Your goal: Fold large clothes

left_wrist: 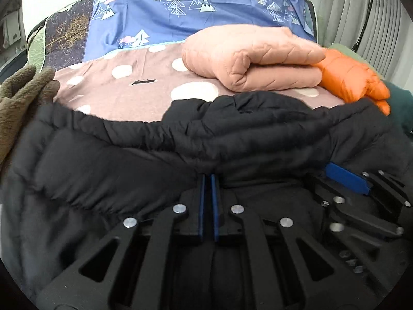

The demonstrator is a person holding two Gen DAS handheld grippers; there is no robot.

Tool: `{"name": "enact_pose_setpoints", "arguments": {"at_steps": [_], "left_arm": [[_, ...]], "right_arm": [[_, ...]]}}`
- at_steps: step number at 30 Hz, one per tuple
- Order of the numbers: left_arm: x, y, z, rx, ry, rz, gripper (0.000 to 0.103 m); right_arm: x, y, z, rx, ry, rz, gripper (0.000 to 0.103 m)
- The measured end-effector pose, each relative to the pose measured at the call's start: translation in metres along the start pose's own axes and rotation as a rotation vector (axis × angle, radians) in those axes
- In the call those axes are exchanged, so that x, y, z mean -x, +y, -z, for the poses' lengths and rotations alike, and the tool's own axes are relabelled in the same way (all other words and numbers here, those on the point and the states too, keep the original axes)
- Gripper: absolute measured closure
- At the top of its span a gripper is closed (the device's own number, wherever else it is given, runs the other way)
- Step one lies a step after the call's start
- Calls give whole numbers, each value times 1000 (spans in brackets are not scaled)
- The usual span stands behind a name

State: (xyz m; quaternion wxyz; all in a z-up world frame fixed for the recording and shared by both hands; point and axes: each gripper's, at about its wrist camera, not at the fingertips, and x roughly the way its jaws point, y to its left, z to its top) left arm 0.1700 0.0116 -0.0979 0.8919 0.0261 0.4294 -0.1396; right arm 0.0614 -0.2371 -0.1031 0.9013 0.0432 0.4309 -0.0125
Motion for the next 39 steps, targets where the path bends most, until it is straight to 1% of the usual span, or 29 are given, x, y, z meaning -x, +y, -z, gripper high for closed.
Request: {"name": "enact_pose_setpoints", "arguments": {"at_steps": [1,2,3,4,6,7,8,9,12,13,15,16,17,18,19,20,21,22,23,26,28,29,31,32,33,35,36,37,39], "left_arm": [[10,4,0,14,-10,13,91],[25,6,-1,20,-35,33,83],[35,7,0,15,-52,35,80],[41,9,1,9,-68,25,76],[36,12,6,-5,-52,-33,71],[24,12,10,-17,-24,-56,70],[14,11,16,-29,-27,-65,70],[7,8,20,-45,-45,-88,70],[5,-3,19,-88,-34,-156,71],[6,-4,19,-90,-34,-156,71],[15,3,19,-59,-39,-120,71],[20,9,19,-25,-43,-86,71],[24,15,20,3,-46,-62,71],[27,22,21,37,-46,-30,71],[25,24,21,39,-45,-25,71],[25,23,22,28,-43,-30,70],[23,19,24,5,-41,-45,70],[22,17,24,-3,-39,-48,70],[21,14,24,-9,-39,-62,70],[18,7,25,-45,-44,-104,70],[21,10,25,-39,-50,-96,69],[23,12,25,-31,-52,-86,69],[26,18,25,5,-54,-51,69],[28,19,25,21,-50,-36,68],[30,19,25,25,-47,-37,67],[37,16,24,1,-45,-74,58],[46,14,23,-15,-59,-93,55],[53,15,22,-22,-77,-94,55],[67,19,20,-19,-114,-81,55]], "right_arm": [[15,-3,1,-34,-10,-43,68],[33,-2,5,-34,-27,-96,68],[41,1,8,-11,-33,-107,68],[43,5,16,18,-18,-89,68],[23,6,30,17,38,-80,66],[11,7,39,35,28,-64,66],[5,13,44,88,-2,-30,66],[5,18,43,102,-1,-7,66],[7,18,36,105,25,-6,66],[16,13,35,68,36,-16,67],[44,5,39,-31,32,-49,67],[62,5,46,-43,16,-98,67],[75,11,53,-11,9,-126,67],[80,16,60,19,13,-126,67],[80,20,70,47,36,-120,67],[69,21,84,60,98,-127,65],[56,19,97,66,118,-136,65],[50,20,102,104,91,-123,65],[49,21,100,110,92,-116,65],[59,14,89,34,148,-127,65],[80,12,91,11,142,-143,64],[88,18,98,61,129,-145,62],[81,20,116,108,140,-120,57],[76,19,123,128,113,-108,57],[79,21,124,139,102,-103,57],[86,22,116,122,145,-117,56],[91,21,108,113,156,-140,56],[98,22,97,110,135,-162,56],[109,27,77,138,53,-143,56]]}}
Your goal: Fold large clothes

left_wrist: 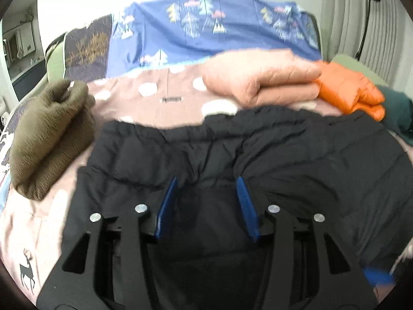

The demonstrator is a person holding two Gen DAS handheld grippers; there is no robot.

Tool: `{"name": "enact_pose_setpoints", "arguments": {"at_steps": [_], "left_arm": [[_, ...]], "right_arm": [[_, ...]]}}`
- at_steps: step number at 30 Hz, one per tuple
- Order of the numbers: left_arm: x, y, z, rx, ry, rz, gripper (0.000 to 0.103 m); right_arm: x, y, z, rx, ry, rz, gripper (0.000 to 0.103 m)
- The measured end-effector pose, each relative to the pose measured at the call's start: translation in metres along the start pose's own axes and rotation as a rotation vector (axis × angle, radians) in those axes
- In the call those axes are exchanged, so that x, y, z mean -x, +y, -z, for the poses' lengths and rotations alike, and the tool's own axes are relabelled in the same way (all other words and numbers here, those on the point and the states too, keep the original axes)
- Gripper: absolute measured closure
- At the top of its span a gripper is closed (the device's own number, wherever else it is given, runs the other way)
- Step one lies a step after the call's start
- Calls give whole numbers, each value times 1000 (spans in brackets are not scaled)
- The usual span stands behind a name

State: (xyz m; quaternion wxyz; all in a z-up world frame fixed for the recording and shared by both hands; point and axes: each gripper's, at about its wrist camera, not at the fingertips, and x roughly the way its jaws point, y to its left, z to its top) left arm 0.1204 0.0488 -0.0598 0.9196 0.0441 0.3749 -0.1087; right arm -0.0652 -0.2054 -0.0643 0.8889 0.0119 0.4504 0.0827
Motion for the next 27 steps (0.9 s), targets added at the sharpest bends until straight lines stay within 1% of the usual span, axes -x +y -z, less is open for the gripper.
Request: {"name": "enact_pose_setpoints", "arguments": {"at_steps": [2,3,4,5,6,7,8,9,10,11,12,15,16,18,19,20,21,22,23,24,25,26,27], "left_arm": [[2,7,-2,25,-6,9,55],[-2,12,-1,40,9,13,56],[-9,15,1,53,31,16,61],[-21,19,8,70,69,25,63],[-28,20,13,72,72,39,63],[-31,20,19,63,57,51,63],[-33,17,23,42,52,41,63],[-33,15,24,31,51,33,63],[-33,13,25,24,49,26,63],[-33,12,25,25,47,23,63],[-33,13,25,35,43,27,63],[-31,17,28,58,21,50,63],[-30,18,28,64,19,58,63],[-30,20,28,71,19,66,63],[-30,20,28,72,16,68,62],[-31,19,28,73,14,70,62],[-31,20,29,77,12,75,62],[-30,21,29,80,11,78,62],[-31,22,29,84,11,82,62],[-32,22,29,89,11,89,62],[-32,24,28,101,9,101,62],[-31,26,29,107,9,112,62],[-32,26,29,104,13,112,62]], "right_arm": [[0,-2,-28,10,-72,32,56],[-10,-9,-39,-11,-67,33,56],[-32,-16,-48,-37,-10,35,56],[-54,-24,-46,-69,56,35,54],[-72,-30,-42,-99,86,12,52],[-76,-31,-37,-93,76,2,52],[-72,-24,-36,-44,74,27,52],[-68,-21,-39,-29,91,40,52],[-70,-25,-46,-41,104,33,52],[-64,-28,-54,-75,110,8,52],[-57,-33,-63,-104,87,-14,52],[-50,-39,-88,-119,0,20,52],[-53,-42,-99,-135,-18,13,52],[-66,-51,-121,-175,-12,-11,52],[-70,-55,-125,-194,-13,-21,52],[-83,-55,-134,-199,-15,-13,52],[-96,-54,-138,-190,-6,16,52],[-110,-53,-135,-180,18,43,51],[-133,-53,-130,-164,59,83,49],[-147,-53,-122,-142,61,100,47],[-150,-48,-114,-100,18,125,46],[-149,-42,-111,-71,-4,160,46],[-148,-40,-111,-67,-8,169,46]]}}
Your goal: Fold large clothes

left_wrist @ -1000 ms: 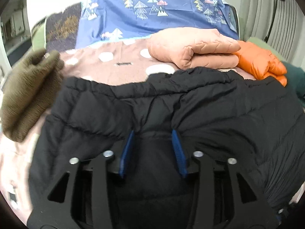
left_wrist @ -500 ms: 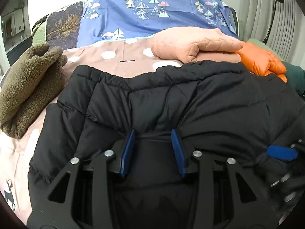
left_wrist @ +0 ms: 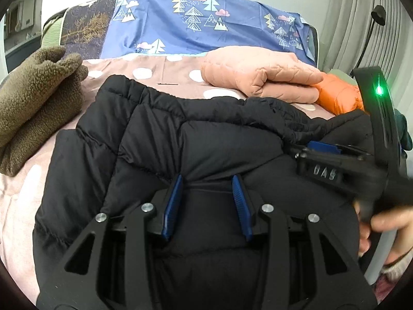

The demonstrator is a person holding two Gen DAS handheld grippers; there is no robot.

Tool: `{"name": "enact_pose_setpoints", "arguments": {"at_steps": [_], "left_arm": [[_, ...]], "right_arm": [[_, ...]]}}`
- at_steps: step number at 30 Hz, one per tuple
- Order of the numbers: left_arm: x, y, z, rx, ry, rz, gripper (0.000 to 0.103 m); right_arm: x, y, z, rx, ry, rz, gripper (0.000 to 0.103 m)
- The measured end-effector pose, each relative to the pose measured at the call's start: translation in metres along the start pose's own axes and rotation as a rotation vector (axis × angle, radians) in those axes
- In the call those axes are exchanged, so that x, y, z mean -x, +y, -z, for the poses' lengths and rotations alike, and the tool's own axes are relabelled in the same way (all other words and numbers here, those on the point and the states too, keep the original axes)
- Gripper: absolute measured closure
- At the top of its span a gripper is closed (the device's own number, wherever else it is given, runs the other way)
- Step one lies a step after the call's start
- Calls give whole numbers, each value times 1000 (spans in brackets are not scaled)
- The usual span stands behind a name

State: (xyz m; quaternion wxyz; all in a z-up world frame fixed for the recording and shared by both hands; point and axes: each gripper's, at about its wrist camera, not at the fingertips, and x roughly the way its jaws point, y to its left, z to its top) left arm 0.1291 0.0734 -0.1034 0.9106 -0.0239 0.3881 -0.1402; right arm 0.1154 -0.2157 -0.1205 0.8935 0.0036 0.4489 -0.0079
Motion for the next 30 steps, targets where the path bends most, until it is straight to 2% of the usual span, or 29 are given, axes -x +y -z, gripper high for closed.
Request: {"name": "enact_pose_setpoints", "arguments": {"at_steps": [7,10,11,14,17,21,24,26,28,30], "left_arm": [[-2,-1,0,-1,-1,-1,62],[-2,-1,0,-1,-2,-1,62],[-2,-1,0,-1,-3,0,62],[-3,0,-1,1,-3,5,62],[-2,-1,-2,7,-6,18,62],[-3,-2,-1,4,-4,15,62],[6,2,-2,28,-5,15,62],[22,9,-5,71,-8,32,57],[50,19,-11,97,-52,40,52],[72,28,-13,84,-97,7,47]], "right_arm": [[8,-4,-8,-1,22,-15,46],[22,-9,-26,-108,4,-93,46],[23,-10,-29,-116,-7,-94,46],[-7,-2,-27,-47,19,-30,44],[-16,8,-19,6,-21,18,43],[-12,5,-17,6,-31,1,42],[12,-3,-11,-38,-15,-37,42],[46,-7,2,-74,-44,-119,42],[79,-3,20,-59,-88,-180,42],[90,6,40,-2,-77,-175,42]]}}
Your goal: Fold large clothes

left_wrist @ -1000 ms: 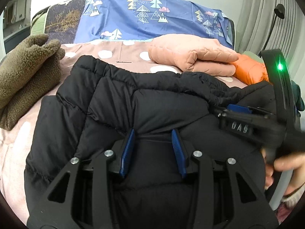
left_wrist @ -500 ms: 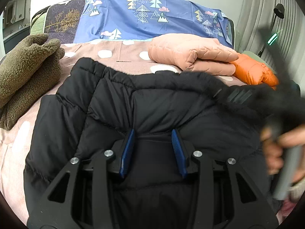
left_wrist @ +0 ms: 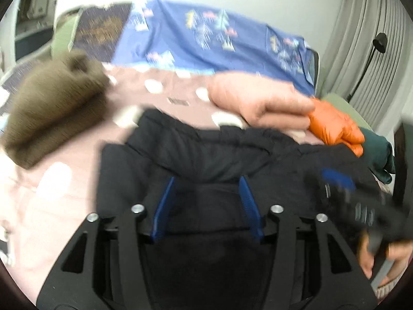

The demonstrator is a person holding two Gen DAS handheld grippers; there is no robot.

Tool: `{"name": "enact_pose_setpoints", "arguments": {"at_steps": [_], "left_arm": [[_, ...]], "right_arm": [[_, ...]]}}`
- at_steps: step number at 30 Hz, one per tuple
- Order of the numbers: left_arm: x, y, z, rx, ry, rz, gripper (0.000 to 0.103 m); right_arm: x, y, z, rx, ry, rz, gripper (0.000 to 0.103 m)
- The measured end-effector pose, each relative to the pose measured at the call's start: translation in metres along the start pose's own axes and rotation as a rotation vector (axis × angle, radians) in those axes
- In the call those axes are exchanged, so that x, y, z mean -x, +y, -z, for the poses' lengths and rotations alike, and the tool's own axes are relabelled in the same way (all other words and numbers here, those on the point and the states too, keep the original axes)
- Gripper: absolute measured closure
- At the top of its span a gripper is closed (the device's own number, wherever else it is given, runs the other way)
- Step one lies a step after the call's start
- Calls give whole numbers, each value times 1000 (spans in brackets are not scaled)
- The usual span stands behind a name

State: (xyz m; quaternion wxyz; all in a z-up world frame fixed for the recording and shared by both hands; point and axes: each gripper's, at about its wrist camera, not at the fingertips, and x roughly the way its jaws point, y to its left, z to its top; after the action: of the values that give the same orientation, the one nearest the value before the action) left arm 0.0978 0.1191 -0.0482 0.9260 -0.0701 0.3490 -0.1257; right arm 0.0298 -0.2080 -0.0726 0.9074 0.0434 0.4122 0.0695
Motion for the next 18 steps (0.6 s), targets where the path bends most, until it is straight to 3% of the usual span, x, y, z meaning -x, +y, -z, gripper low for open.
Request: {"name": "enact_pose_setpoints", "arguments": {"at_steps": [2,5,6,12,18], "left_arm": [[13,13,0,-13,-22,-35,35],[13,44,12,-11,14,-159,34],[12,52,15,1,30,-169,34],[14,99,23,117,64,-30,31],[-19,113,9,153,137,212,24]], "right_arm": [[-19,-1,24,7,77,20,40],[-28,6,38,72,14,72,38],[-26,8,37,75,10,75,38],[17,-5,38,8,-5,-34,38],[53,24,68,176,34,-76,37]]}}
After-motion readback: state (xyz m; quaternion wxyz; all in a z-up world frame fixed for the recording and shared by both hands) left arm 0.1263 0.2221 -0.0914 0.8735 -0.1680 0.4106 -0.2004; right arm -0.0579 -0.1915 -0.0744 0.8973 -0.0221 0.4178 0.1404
